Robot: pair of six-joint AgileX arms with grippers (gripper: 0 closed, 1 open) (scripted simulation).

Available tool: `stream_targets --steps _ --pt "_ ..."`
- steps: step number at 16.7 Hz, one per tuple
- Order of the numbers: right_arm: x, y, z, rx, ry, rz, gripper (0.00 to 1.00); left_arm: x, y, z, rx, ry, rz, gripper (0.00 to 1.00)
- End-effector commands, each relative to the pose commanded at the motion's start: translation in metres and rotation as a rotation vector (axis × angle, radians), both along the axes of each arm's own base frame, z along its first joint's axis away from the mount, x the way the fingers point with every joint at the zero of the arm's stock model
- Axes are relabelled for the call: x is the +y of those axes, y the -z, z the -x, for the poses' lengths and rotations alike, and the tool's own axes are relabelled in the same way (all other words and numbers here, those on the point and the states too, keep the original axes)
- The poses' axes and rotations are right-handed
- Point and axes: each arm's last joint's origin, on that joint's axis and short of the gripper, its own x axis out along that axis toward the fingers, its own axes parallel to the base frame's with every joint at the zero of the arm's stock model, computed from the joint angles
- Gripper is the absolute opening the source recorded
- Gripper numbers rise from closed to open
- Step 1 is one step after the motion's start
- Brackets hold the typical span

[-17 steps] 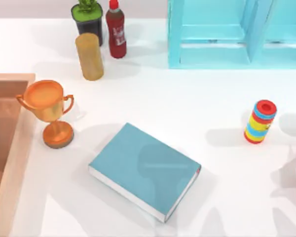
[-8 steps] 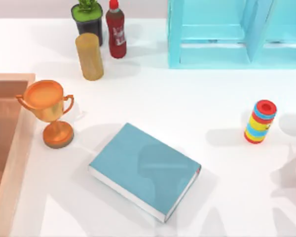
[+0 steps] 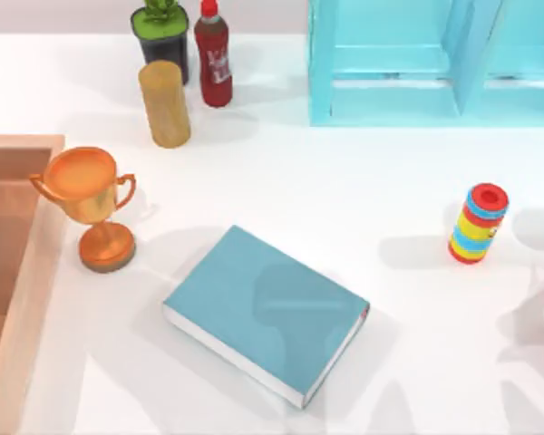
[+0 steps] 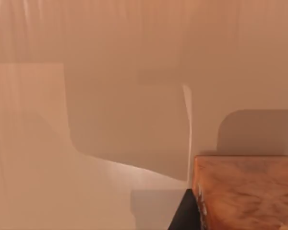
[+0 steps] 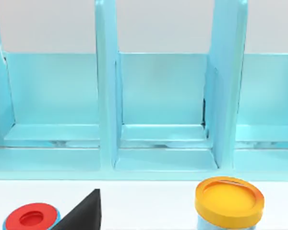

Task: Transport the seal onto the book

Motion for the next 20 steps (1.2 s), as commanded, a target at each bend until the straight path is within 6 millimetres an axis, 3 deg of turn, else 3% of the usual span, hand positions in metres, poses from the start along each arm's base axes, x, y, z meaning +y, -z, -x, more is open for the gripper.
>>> stream_targets --steps 3,7,11,16,20 --pt "0.000 0.000 0.000 0.000 0.000 0.000 1.00 -0.005 -0.016 -0.004 -0.030 -0.005 -0.011 0.00" --pt "0.000 0.000 0.000 0.000 0.000 0.000 1.00 -0.031 -0.081 -0.018 -0.151 -0.030 -0.035 0.00" --pt "0.000 0.000 0.000 0.000 0.000 0.000 1.00 -0.076 -0.135 -0.019 -0.188 -0.059 -0.023 0.00" --pt "0.000 0.000 0.000 0.000 0.000 0.000 1.00 -0.134 -0.151 -0.004 -0.055 -0.027 -0.002 0.00" --pt "0.000 0.000 0.000 0.000 0.000 0.000 1.00 -0.150 -0.150 0.003 0.000 0.000 0.000 0.00"
